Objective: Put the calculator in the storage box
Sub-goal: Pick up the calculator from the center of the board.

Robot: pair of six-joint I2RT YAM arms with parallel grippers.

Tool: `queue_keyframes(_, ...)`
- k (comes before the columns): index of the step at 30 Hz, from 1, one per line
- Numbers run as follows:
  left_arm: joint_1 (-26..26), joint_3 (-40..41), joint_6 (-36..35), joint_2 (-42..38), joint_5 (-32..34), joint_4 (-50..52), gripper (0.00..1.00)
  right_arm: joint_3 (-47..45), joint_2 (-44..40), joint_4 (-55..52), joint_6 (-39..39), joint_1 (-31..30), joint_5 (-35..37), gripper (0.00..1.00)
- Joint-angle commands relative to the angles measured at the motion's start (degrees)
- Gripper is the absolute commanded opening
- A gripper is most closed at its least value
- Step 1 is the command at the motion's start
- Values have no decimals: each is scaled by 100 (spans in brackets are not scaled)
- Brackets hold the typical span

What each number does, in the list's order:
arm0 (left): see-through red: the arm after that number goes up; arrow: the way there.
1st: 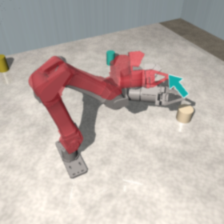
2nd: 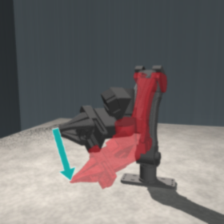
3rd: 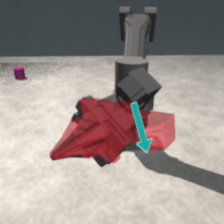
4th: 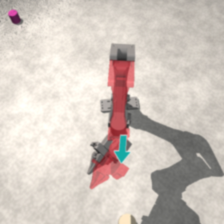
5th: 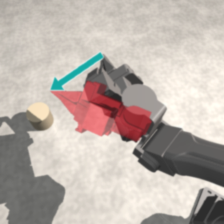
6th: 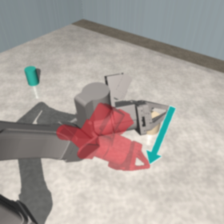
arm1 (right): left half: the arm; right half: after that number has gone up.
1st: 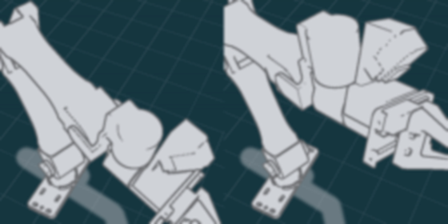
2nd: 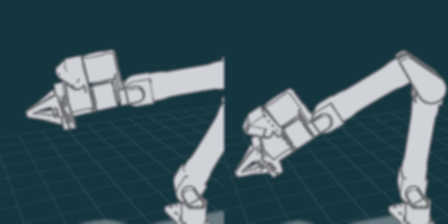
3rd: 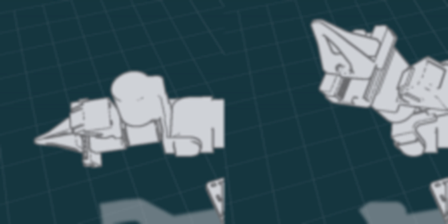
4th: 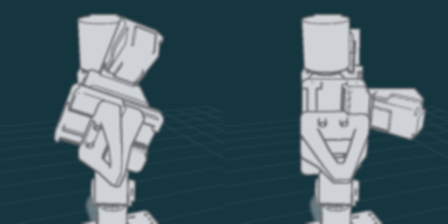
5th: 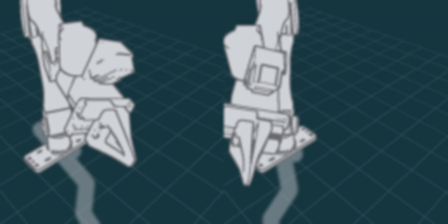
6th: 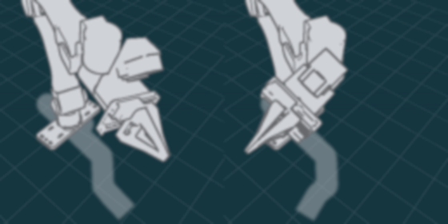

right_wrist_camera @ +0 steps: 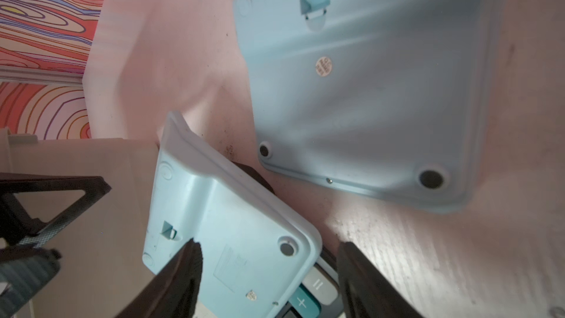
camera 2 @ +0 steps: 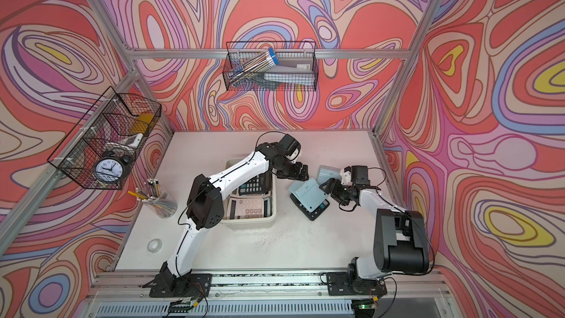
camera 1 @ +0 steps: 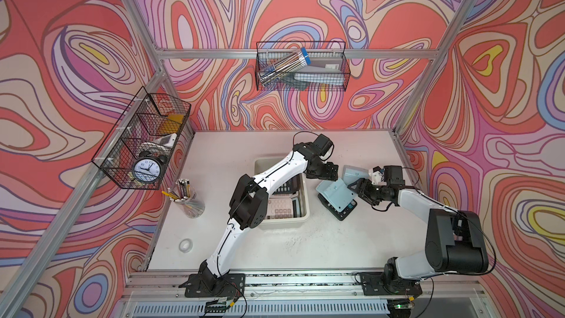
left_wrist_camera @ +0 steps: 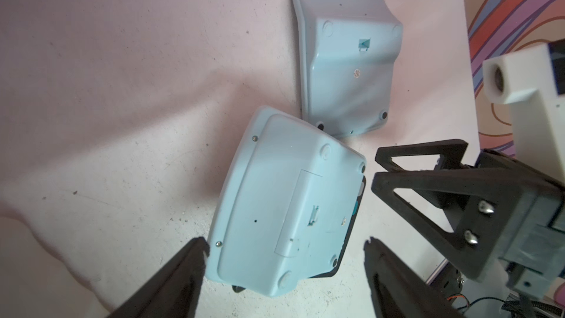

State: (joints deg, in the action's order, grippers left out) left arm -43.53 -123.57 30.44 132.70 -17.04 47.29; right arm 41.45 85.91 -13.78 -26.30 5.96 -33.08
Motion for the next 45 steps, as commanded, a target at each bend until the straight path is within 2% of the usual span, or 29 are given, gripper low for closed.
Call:
queue_keyframes(1,2,-168,1,249,-63,193,72,-106,177,474,-141,28,-345,70)
queue_keyframes(6,2,-176,84,413,-167,158,56,-141,399,663,-180,28,-646,68)
queue_keyframes(14,2,-180,128,503,-236,113,43,-105,246,766,-335,28,-956,60)
queue_keyframes(22,2,-238,151,626,-332,114,39,-117,144,1096,-671,28,-1427,55)
queue_keyframes(26,2,-238,157,640,-364,99,38,-196,262,1517,-998,28,-1774,49)
queue_keyframes(39,2,-241,221,685,-574,9,35,-186,698,1808,-1098,20,-1832,32)
queue_keyframes(45,2,-238,237,678,-632,-18,33,-81,754,1741,-1092,-31,-1848,31)
